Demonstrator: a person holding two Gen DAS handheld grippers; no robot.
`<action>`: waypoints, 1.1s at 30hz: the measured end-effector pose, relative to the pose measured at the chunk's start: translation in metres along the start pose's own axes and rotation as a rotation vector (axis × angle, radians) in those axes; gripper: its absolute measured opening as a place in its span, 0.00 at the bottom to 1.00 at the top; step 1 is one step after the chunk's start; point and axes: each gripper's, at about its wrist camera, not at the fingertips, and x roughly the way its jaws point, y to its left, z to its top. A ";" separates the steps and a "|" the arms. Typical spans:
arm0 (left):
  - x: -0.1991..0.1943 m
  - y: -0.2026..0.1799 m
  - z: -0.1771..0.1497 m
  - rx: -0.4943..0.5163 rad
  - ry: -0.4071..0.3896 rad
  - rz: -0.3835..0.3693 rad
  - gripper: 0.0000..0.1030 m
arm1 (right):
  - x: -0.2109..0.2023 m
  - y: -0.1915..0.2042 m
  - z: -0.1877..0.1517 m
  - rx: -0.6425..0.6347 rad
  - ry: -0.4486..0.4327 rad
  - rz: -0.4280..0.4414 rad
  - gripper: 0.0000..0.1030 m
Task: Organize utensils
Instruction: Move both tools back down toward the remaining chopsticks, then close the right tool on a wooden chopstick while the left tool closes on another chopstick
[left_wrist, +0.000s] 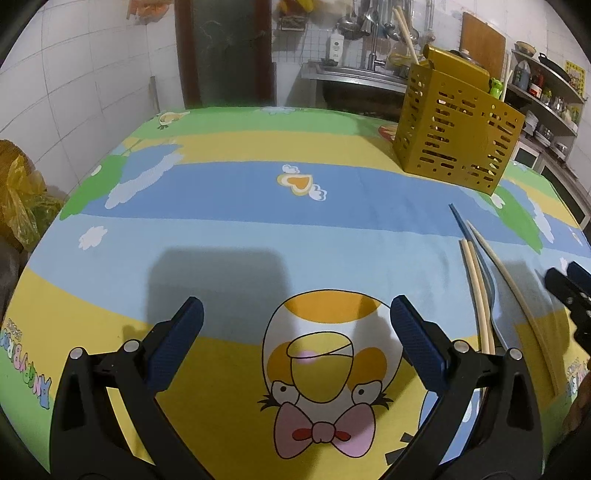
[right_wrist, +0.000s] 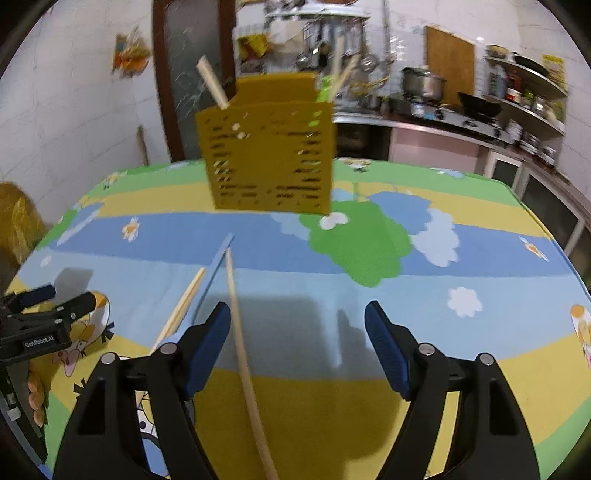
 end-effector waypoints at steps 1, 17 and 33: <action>-0.001 -0.001 0.000 0.004 -0.006 0.004 0.95 | 0.010 0.006 0.004 -0.026 0.040 0.008 0.72; -0.008 -0.055 0.008 0.166 -0.011 -0.037 0.95 | 0.054 0.021 0.020 -0.074 0.183 0.037 0.06; 0.014 -0.090 0.007 0.219 0.059 -0.083 0.95 | 0.028 -0.052 -0.007 0.119 0.154 0.019 0.06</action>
